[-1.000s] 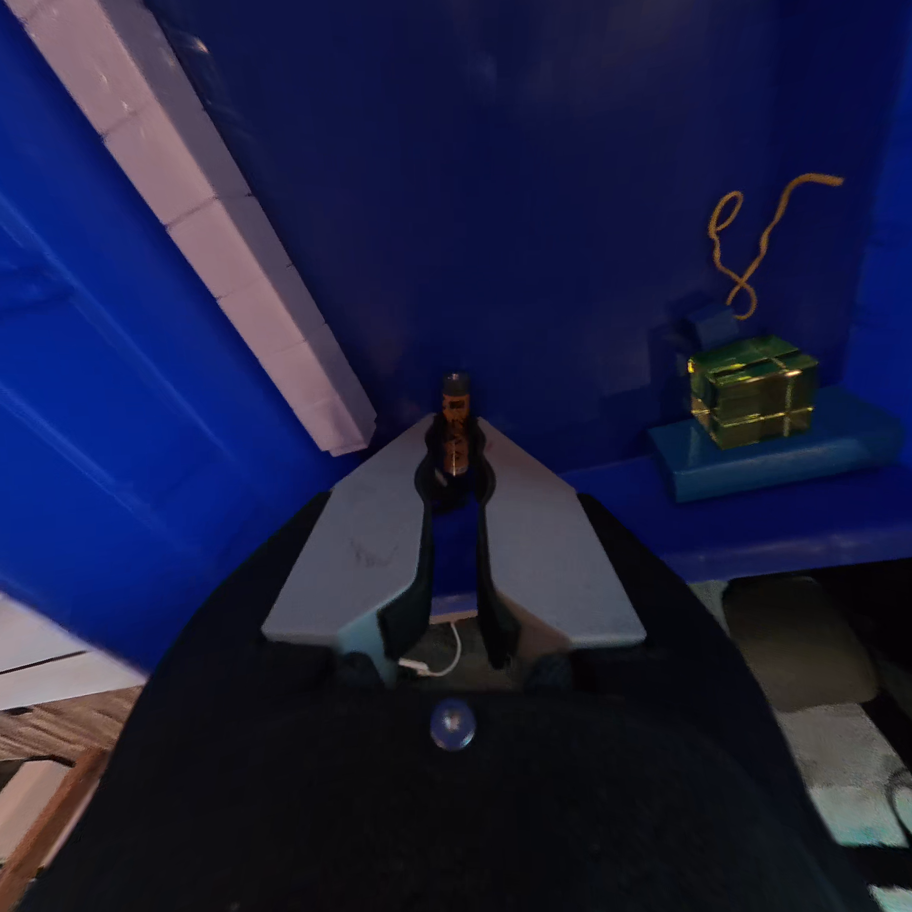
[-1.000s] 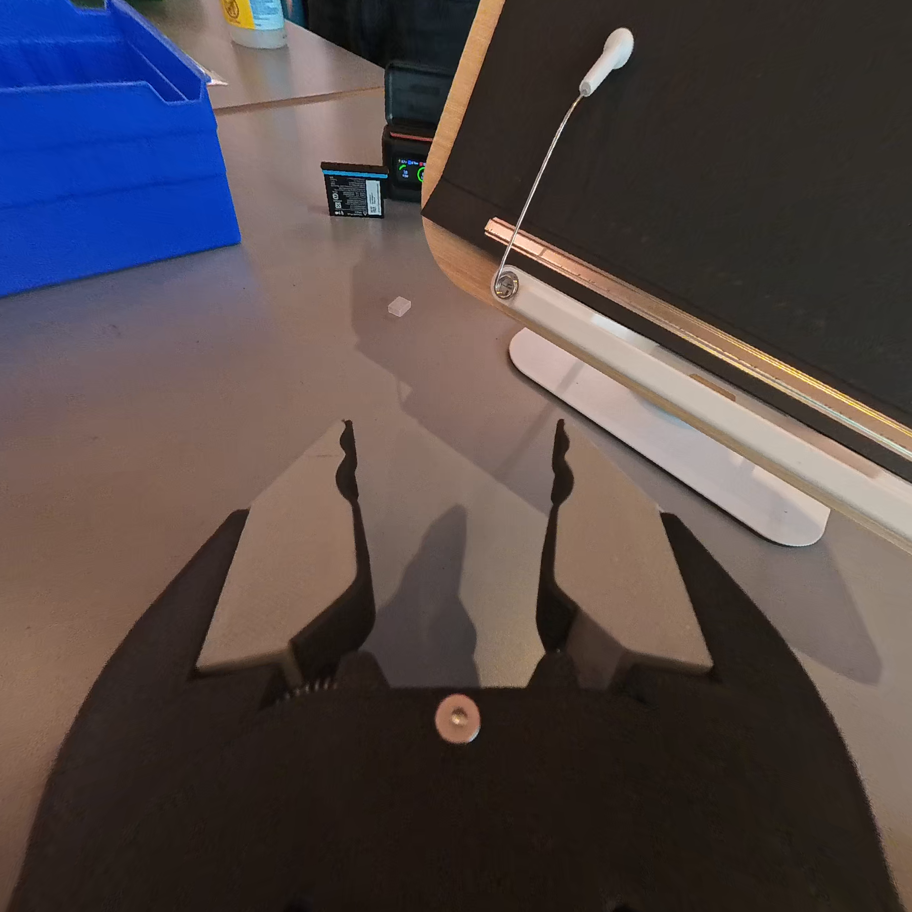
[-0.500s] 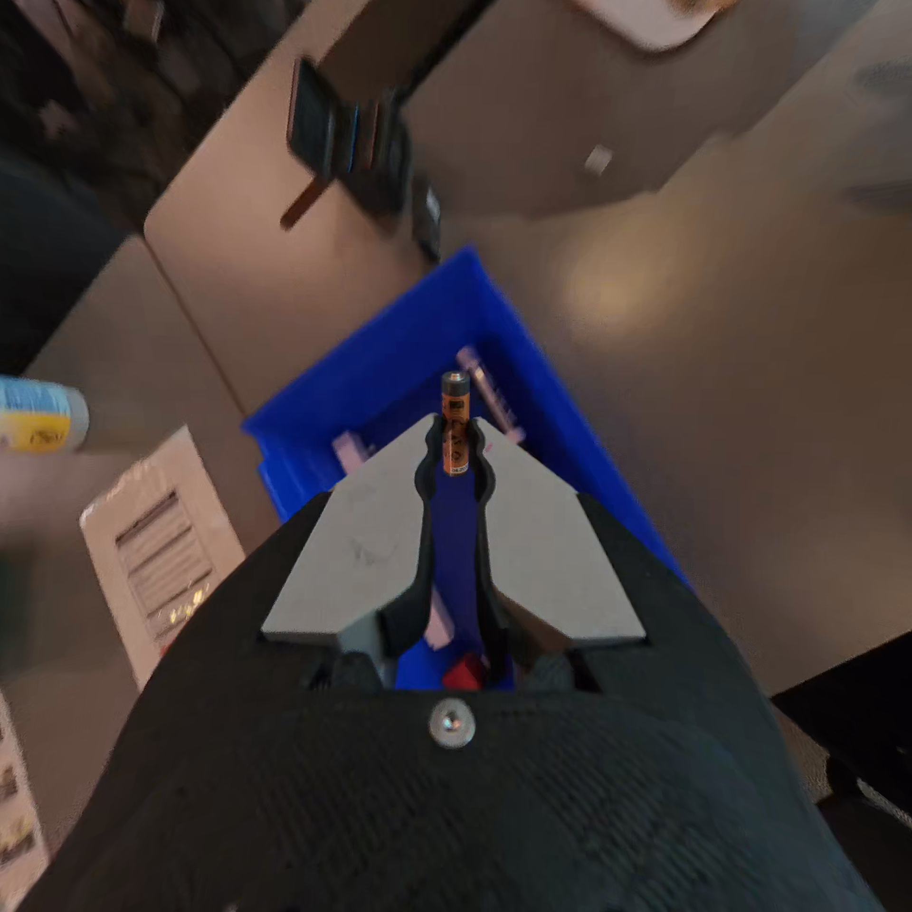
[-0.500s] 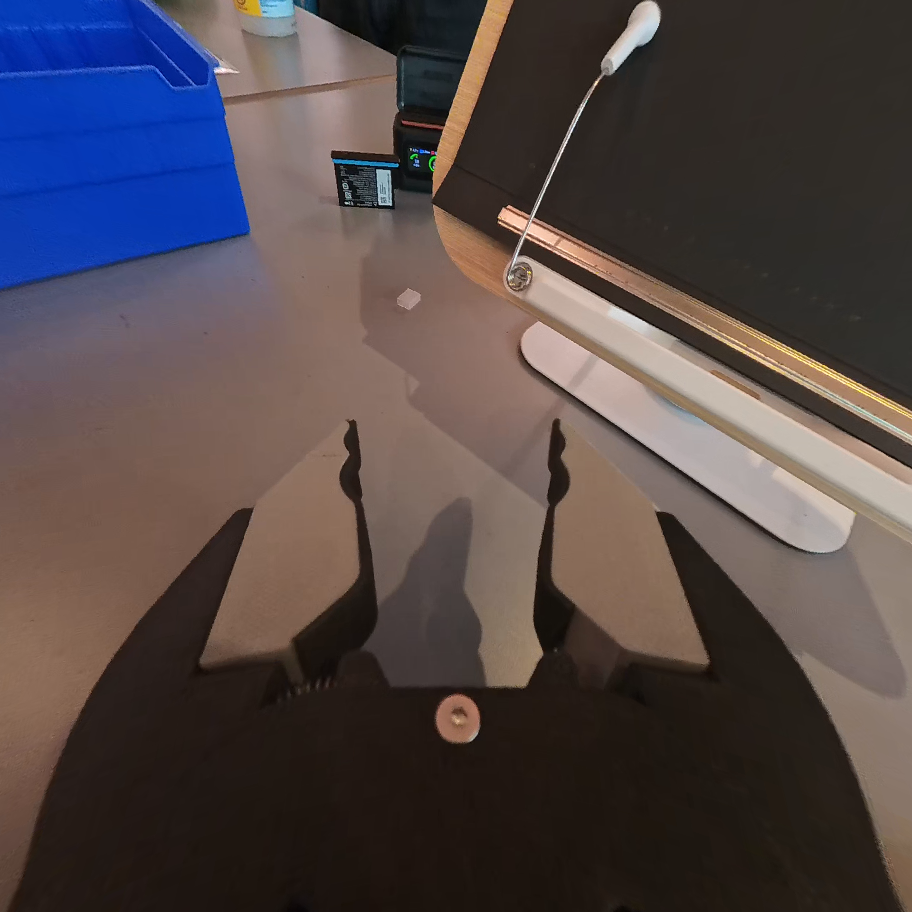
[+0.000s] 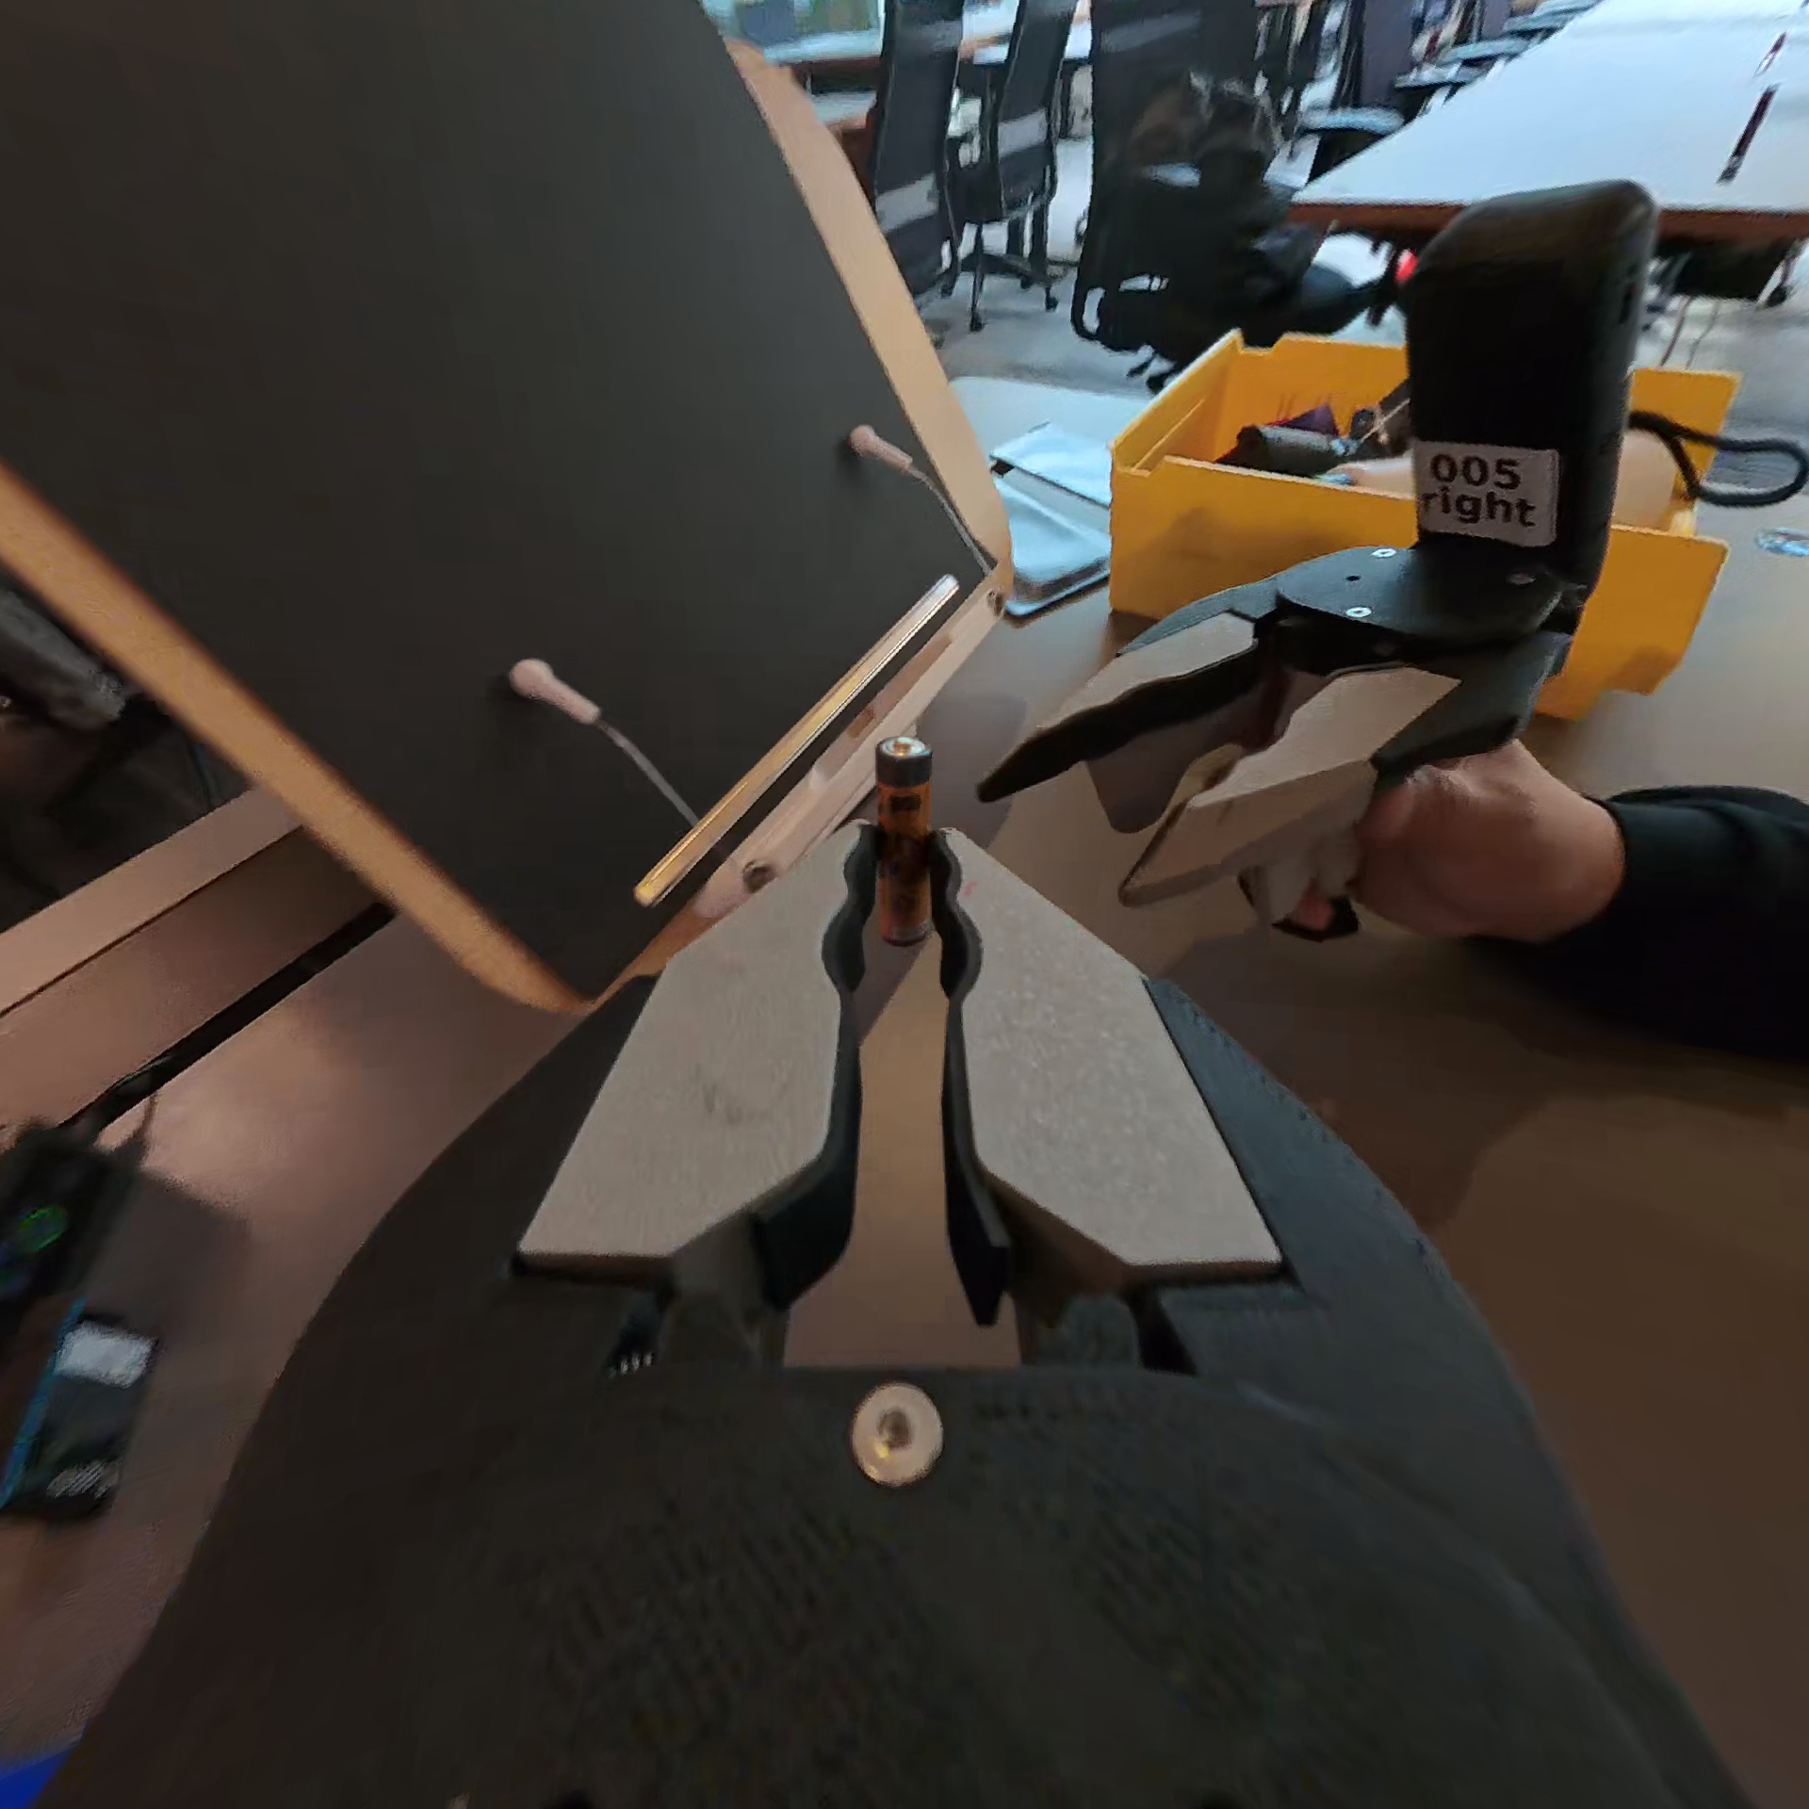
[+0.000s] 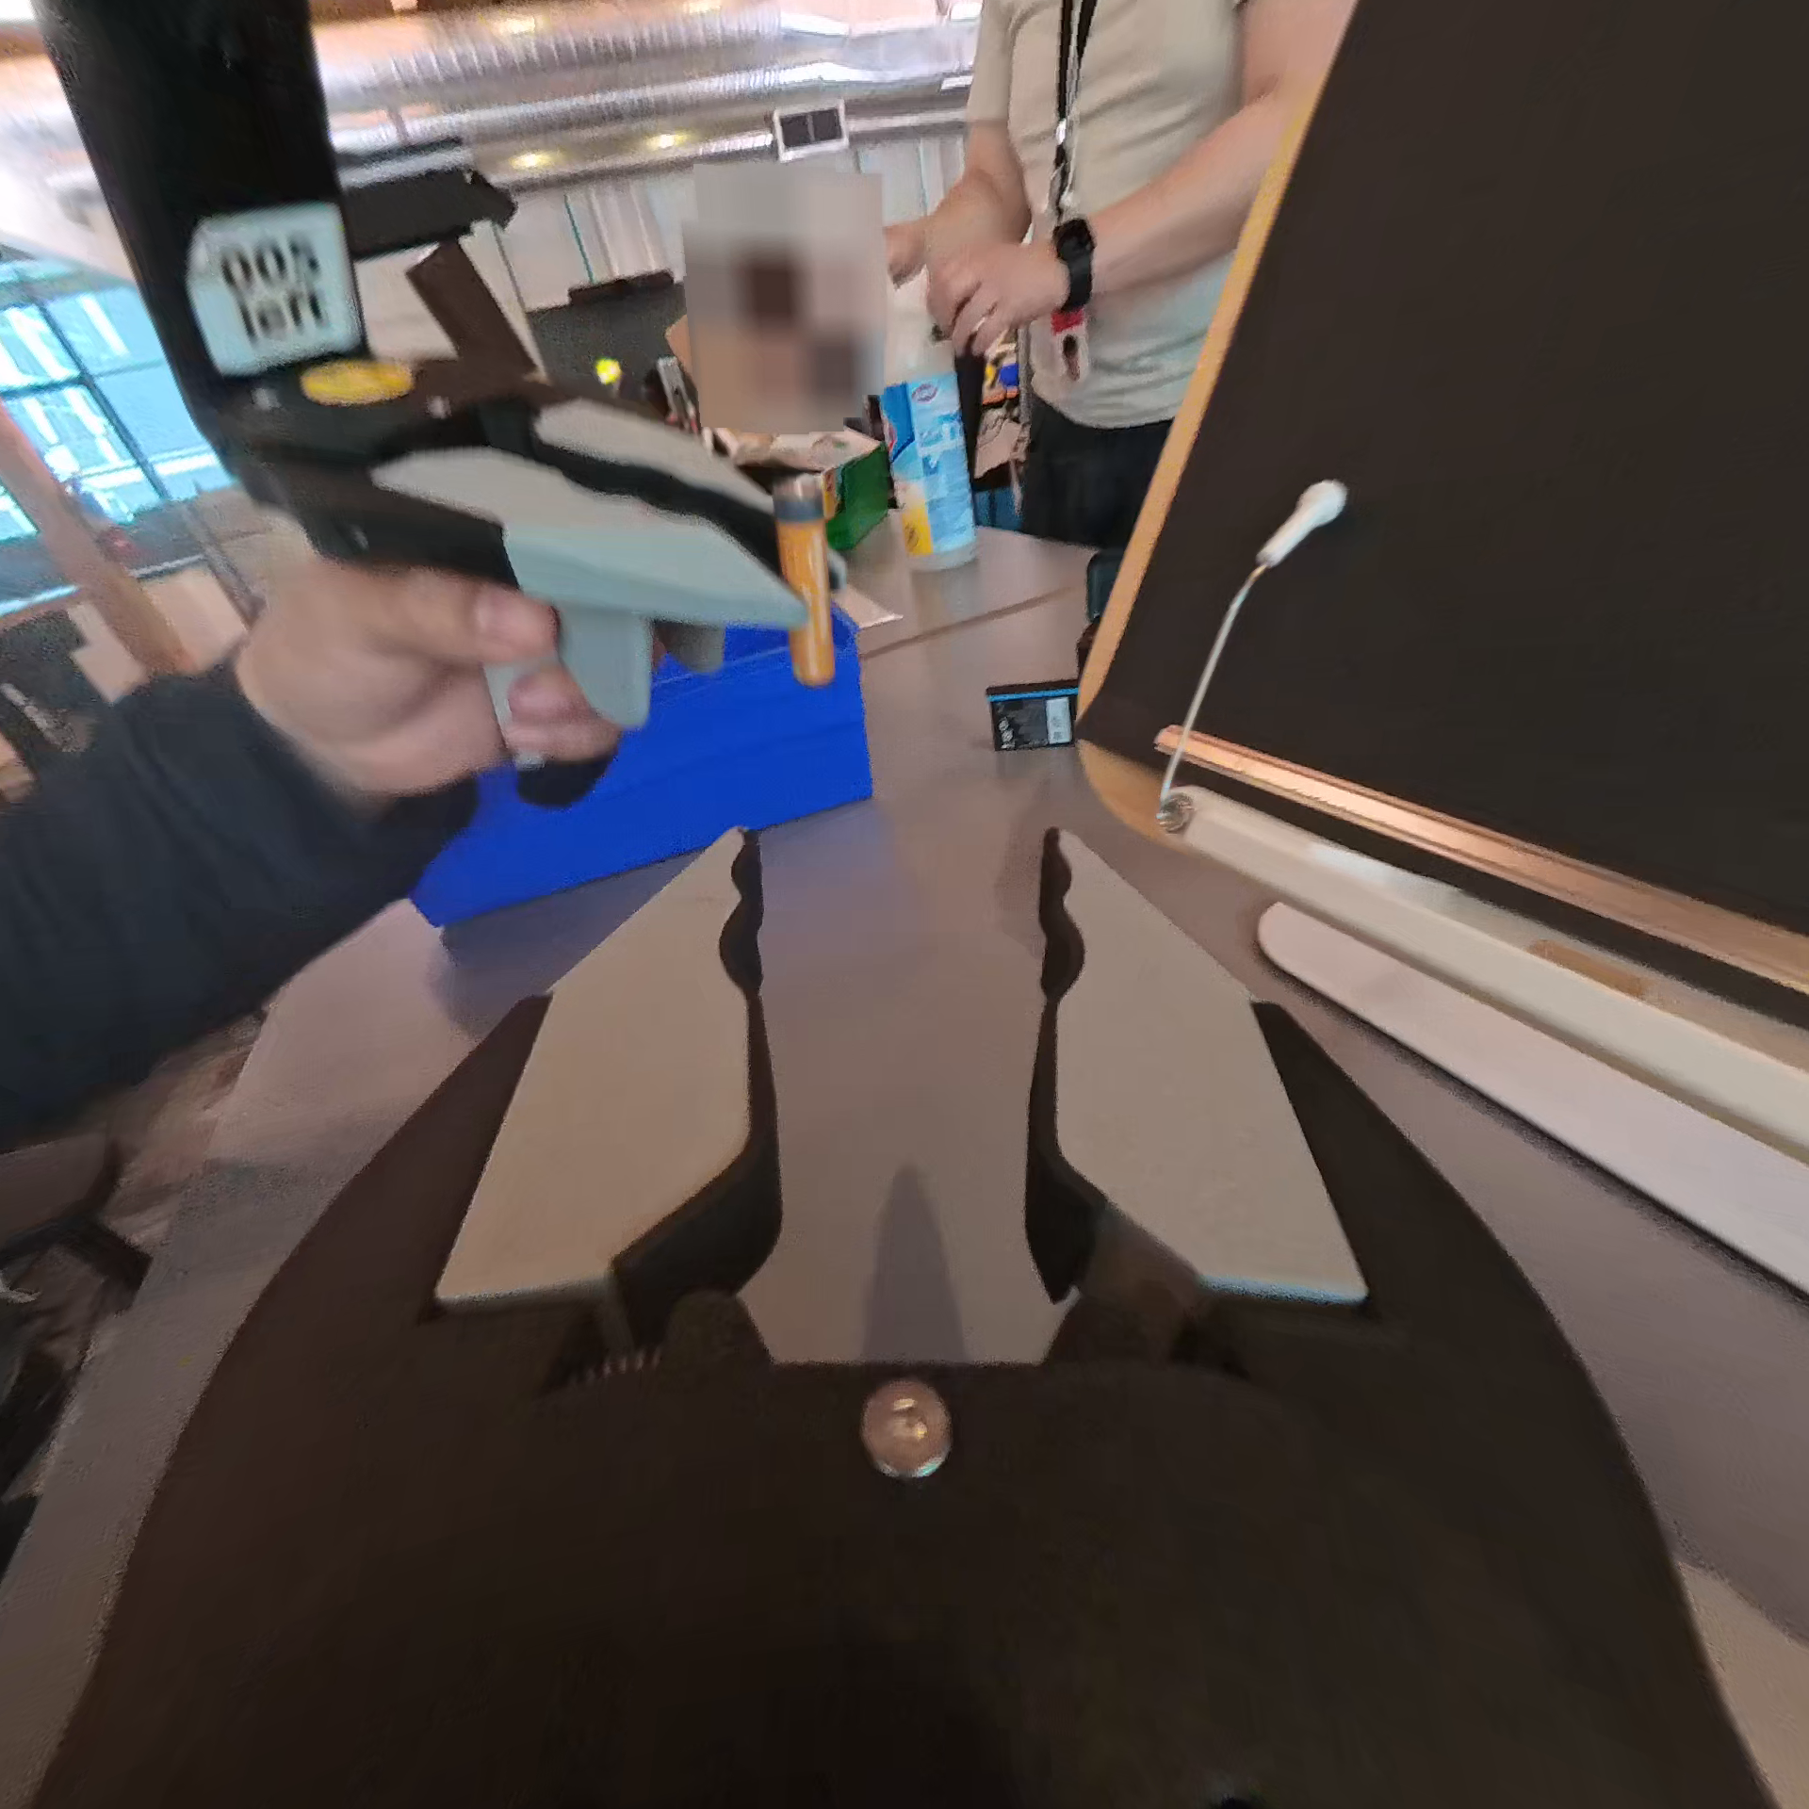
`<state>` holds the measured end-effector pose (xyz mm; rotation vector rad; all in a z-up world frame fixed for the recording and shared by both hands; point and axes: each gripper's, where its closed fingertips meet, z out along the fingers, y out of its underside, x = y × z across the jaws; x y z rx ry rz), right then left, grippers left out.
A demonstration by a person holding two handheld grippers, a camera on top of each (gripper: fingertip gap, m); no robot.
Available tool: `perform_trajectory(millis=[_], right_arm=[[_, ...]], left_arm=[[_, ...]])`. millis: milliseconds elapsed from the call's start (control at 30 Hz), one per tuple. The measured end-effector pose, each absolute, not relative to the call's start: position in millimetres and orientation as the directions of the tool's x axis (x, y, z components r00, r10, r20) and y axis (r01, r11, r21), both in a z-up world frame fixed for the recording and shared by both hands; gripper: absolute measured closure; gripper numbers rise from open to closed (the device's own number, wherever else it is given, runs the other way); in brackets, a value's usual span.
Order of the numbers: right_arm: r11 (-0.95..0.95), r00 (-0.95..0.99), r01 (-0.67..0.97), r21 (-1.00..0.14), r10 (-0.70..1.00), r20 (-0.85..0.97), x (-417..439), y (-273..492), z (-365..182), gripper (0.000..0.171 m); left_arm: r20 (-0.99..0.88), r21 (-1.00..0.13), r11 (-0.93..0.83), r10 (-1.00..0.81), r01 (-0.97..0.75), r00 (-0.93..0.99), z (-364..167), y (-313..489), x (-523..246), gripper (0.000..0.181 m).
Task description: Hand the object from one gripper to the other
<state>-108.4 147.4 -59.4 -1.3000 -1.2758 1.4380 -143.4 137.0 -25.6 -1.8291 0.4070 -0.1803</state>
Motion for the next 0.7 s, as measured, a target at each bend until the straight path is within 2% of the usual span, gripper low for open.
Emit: perform_trajectory(millis=[133,267,400,700], right_arm=[[-0.174,-0.113,0.029,-0.984,0.978,-0.177,-103.6,161.6,-57.7,0.128],[-0.144,-0.095,0.028,-0.989,0.985,-0.146,-105.5,167.5,-66.1,0.141],[-0.117,-0.106,0.064,-0.991,0.987,-0.123,-114.8,163.6,-76.4,0.14],[-0.107,-0.12,0.106,-0.989,0.986,-0.12,-121.0,147.3,-86.4,0.143]], left_arm=[[-0.081,-0.965,-0.201,-0.386,-0.169,0.919,-61.0,158.8,-128.0,0.173],[0.012,-0.981,-0.179,-0.415,-0.069,0.91,-85.6,161.9,-120.8,0.173],[-0.112,-0.962,-0.187,-0.396,-0.199,0.912,-106.6,160.4,-131.6,0.173],[-0.181,-0.961,-0.135,-0.349,-0.241,0.919,-100.7,148.5,-141.5,0.173]])
